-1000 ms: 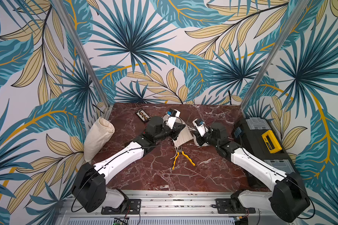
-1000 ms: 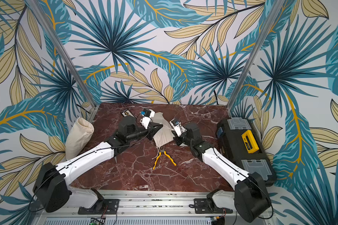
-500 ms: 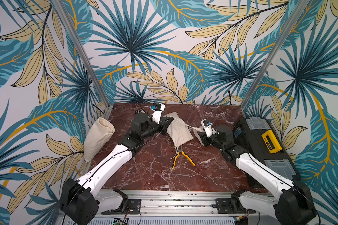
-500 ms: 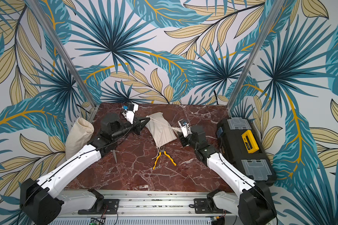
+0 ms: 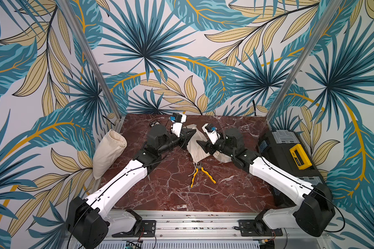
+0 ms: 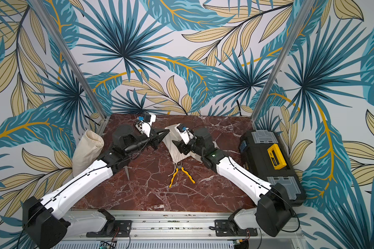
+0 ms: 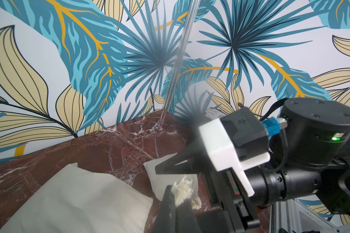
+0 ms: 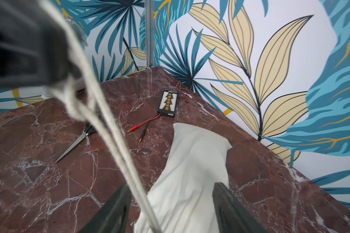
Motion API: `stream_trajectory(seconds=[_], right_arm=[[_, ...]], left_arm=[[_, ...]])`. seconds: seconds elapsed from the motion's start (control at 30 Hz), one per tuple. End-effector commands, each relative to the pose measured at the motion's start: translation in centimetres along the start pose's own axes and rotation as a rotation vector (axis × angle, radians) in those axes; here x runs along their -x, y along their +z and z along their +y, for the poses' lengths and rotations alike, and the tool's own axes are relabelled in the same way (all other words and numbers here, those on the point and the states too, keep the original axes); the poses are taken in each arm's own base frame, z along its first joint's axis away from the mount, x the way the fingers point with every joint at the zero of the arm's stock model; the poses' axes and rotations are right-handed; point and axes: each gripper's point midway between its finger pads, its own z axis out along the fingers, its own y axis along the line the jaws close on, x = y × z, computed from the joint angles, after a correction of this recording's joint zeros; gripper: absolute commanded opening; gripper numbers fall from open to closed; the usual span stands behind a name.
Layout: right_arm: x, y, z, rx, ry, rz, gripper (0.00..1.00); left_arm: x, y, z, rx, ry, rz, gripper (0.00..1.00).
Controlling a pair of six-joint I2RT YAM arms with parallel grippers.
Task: Close the soil bag
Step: Frap the soil bag at the center of the board.
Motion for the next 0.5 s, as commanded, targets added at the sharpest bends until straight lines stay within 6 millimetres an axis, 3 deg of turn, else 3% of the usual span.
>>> stream_trajectory(seconds=[0.0, 0.1, 0.2, 0.37, 0.47], right_arm=[[-0.6, 0.5, -0.3, -0.025, 0.003, 0.014, 0.6], [-4.0, 0.5, -3.1, -0.17, -0.008, 0.139, 0.39], [-8.4, -1.0, -5.5, -0.261, 0.016, 0.27, 0.16], [-17.1, -7.9, -11.4, -0.548, 0.159, 0.47, 0.13], [-19.9, -11.6, -14.3, -0.705, 0.279, 0.501, 0.13]], left_arm=[[2.6, -0.9, -0.9, -0.009, 0.043, -0.064, 0.0], [3.0, -1.7, -0.6, 0.035, 0.066, -0.072, 0.0], [3.7, -3.6, 1.2, 0.145, 0.076, -0.079, 0.0], [5.9, -8.2, 4.5, 0.303, 0.062, -0.161, 0.0], [7.0, -10.1, 5.6, 0.371, 0.068, -0.198, 0.0]])
